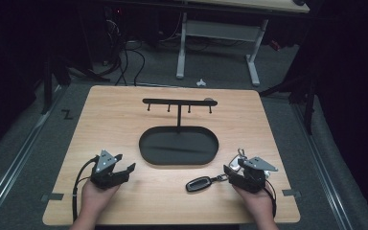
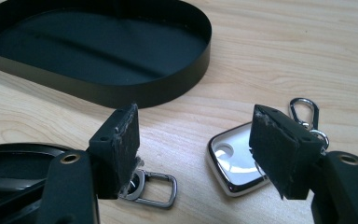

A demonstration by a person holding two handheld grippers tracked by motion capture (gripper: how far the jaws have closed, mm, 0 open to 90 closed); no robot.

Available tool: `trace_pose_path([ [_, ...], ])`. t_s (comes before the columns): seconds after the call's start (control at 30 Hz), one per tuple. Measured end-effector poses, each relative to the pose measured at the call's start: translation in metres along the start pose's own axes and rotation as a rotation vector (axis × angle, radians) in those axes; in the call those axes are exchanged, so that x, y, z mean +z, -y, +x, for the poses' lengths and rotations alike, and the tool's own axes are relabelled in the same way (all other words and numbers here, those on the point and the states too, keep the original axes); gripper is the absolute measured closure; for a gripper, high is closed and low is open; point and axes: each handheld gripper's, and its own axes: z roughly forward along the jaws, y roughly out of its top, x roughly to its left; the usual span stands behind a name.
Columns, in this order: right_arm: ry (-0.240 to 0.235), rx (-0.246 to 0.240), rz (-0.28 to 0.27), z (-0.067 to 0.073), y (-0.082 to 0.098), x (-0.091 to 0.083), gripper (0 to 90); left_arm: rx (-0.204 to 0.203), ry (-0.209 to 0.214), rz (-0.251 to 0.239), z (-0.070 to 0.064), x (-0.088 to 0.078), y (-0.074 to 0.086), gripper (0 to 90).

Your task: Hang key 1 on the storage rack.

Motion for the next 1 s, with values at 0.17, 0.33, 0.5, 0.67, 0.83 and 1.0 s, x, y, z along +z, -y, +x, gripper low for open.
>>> trace_pose_path([
  [0.17,0.002,0.017,-0.001,-0.002,0.001,-0.003,32.7,-0.022,0.018,-0.021,-0.001,0.002,-0.003,37.6],
  [0.33,0.005,0.044,0.003,-0.007,0.004,-0.010,30.3,-0.030,0.027,-0.033,0.001,0.006,-0.005,37.5],
  [0.5,0.032,0.042,0.011,-0.007,0.012,-0.019,28.1,-0.022,0.026,-0.046,-0.001,0.011,-0.008,36.2],
  [0.67,0.037,0.030,0.018,-0.006,0.018,-0.026,28.4,-0.059,0.041,-0.057,0.003,0.014,-0.012,36.2],
  [0.83,0.013,0.004,0.044,0.003,0.022,-0.028,32.2,-0.061,0.049,-0.047,0.004,0.018,-0.012,36.2],
  [1.0,-0.031,-0.019,0.088,0.012,0.024,-0.022,46.2,-0.046,0.051,-0.038,0.001,0.019,-0.011,36.3],
])
